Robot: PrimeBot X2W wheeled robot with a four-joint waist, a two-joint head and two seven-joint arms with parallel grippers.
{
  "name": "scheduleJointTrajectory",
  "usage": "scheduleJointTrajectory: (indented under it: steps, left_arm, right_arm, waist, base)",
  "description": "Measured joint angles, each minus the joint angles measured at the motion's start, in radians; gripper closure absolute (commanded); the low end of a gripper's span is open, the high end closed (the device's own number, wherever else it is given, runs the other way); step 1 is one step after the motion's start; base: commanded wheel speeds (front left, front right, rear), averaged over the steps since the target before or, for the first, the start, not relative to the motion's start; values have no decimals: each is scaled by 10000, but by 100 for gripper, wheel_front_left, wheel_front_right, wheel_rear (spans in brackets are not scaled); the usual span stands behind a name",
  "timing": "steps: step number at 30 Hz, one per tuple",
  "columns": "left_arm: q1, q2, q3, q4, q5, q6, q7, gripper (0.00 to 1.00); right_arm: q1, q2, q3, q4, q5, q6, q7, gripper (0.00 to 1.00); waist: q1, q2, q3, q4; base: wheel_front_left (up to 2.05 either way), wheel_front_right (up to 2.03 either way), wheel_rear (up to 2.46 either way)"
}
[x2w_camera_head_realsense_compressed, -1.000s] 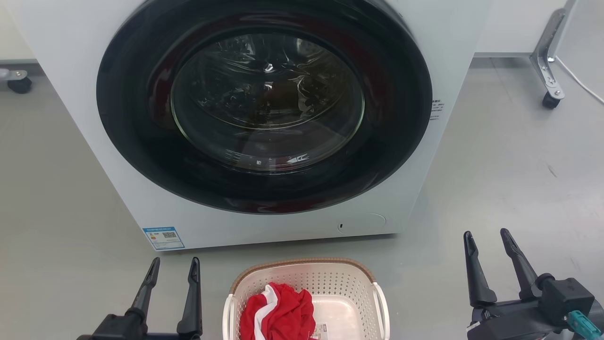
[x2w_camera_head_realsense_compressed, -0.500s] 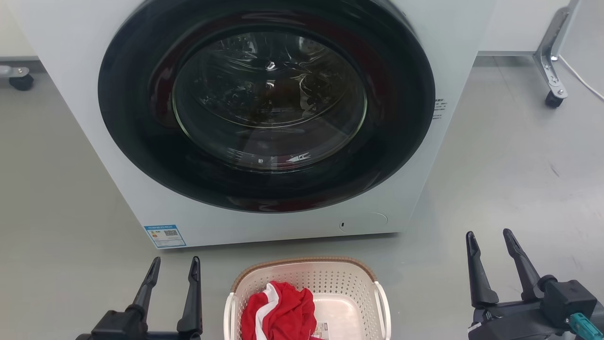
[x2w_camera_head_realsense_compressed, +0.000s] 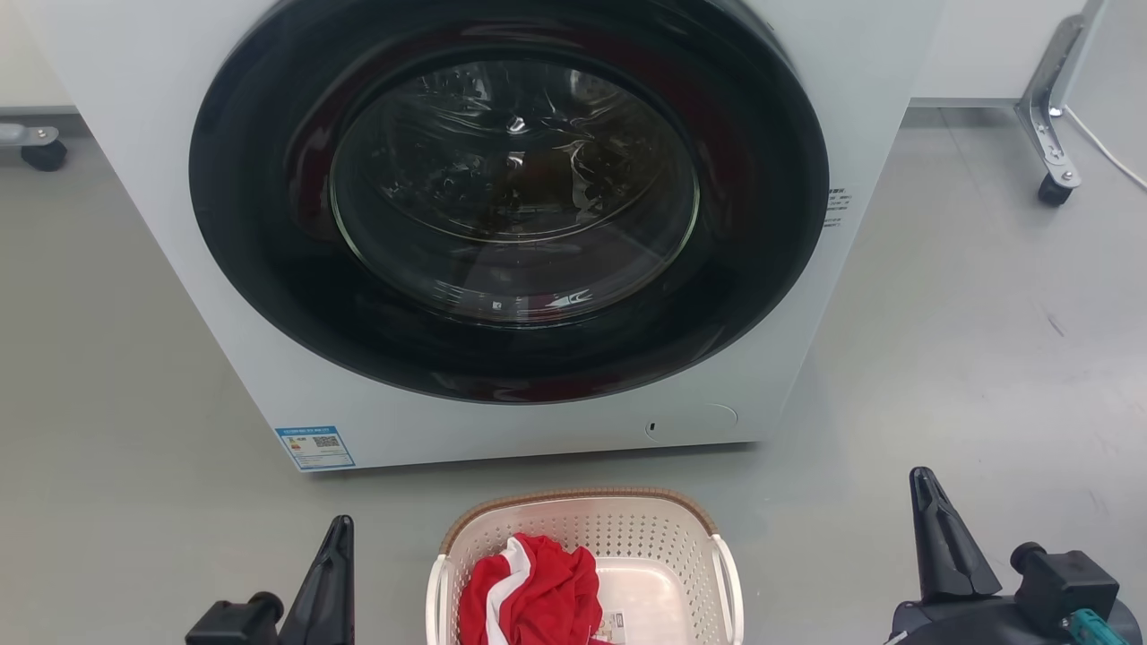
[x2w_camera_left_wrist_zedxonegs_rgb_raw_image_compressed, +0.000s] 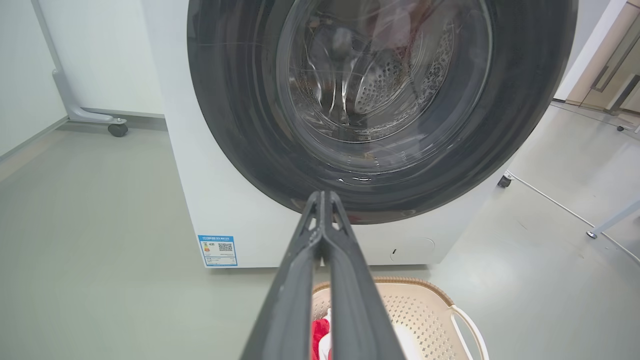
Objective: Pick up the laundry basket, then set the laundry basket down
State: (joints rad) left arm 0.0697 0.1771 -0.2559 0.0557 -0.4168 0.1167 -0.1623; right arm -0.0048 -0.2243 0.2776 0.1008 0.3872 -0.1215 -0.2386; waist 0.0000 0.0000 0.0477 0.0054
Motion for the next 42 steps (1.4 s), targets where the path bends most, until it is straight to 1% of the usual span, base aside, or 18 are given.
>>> scheduleJointTrajectory:
  steps: [5, 12, 24, 36, 39, 42]
  left_arm:
    - [-5, -63, 190, 86, -378, -115, 125, 100]
    - [-35, -167, 420, 240, -1392, -219, 345, 100]
    - [-224, -305, 859, 506, -2786, -550, 709, 100]
    - [-361, -479, 1250, 800, -4132, -748, 1028, 100]
    - [-440, -523, 1350, 869, -4556, -911, 1095, 100]
    - [-459, -541, 1475, 941, -4819, -926, 1218, 100]
  right_arm:
    - [-9, 75, -198, 63, 516, 111, 148, 100]
    - [-25, 199, -491, 180, 1423, 284, 443, 100]
    - [-73, 424, -993, 410, 2882, 562, 892, 100]
    - [-235, 629, -1482, 663, 4355, 840, 1333, 100]
    - [-262, 688, -1607, 711, 4669, 892, 1423, 100]
    - [-267, 754, -1732, 775, 5058, 970, 1519, 100]
  waist:
    - [0, 0, -30, -4]
    - [0, 0, -60, -8]
    - [0, 0, -114, -15]
    - [0, 1, -168, -21]
    - [0, 1, -182, -23]
    - [0, 0, -195, -24]
  base:
    - [0, 0, 0]
    - [0, 0, 0]
    - [0, 0, 0]
    - [0, 0, 0]
    - [0, 0, 0]
    - [0, 0, 0]
